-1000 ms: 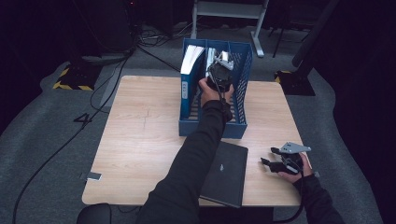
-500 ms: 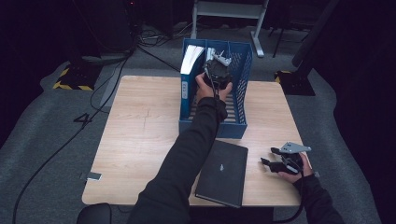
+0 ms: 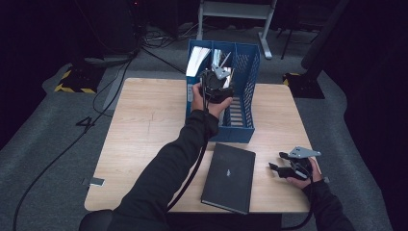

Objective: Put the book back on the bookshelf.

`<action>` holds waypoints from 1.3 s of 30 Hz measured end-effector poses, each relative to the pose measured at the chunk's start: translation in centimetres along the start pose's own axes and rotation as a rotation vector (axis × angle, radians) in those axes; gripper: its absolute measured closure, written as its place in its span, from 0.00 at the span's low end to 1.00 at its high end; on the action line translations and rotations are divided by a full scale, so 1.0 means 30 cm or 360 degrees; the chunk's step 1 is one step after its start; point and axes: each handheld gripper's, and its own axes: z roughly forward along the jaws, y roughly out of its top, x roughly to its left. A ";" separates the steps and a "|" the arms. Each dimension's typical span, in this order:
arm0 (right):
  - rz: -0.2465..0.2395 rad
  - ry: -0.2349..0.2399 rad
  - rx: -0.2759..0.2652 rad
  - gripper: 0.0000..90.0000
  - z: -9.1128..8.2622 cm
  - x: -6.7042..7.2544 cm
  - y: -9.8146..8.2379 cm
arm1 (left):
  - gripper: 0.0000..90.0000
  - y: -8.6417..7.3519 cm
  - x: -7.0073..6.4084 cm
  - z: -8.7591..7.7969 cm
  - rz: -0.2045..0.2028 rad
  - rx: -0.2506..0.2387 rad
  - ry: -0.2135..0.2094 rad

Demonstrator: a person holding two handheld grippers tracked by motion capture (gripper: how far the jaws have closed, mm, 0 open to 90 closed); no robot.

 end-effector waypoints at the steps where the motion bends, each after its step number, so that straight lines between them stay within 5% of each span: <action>1: 0.0000 -0.0001 0.0000 0.35 0.000 0.000 0.000 | 0.55 0.000 0.000 0.000 0.0000 0.0000 0.0000; 14: 0.0000 -0.0001 0.0000 0.35 0.000 0.000 0.000 | 0.54 -0.093 -0.017 -0.067 0.0097 0.0012 -0.0107; 18: -0.0003 -0.0002 -0.0003 0.35 0.000 0.000 -0.001 | 0.56 -0.141 -0.028 -0.073 0.0186 0.0018 -0.0109; 33: -0.0004 -0.0003 -0.0001 0.35 -0.001 0.000 -0.001 | 0.73 -0.292 -0.021 -0.011 0.0240 0.0113 -0.0237; 39: -0.0007 -0.0004 -0.0001 0.35 -0.001 0.001 -0.001 | 0.71 -0.309 -0.046 -0.003 0.0288 0.0100 -0.0190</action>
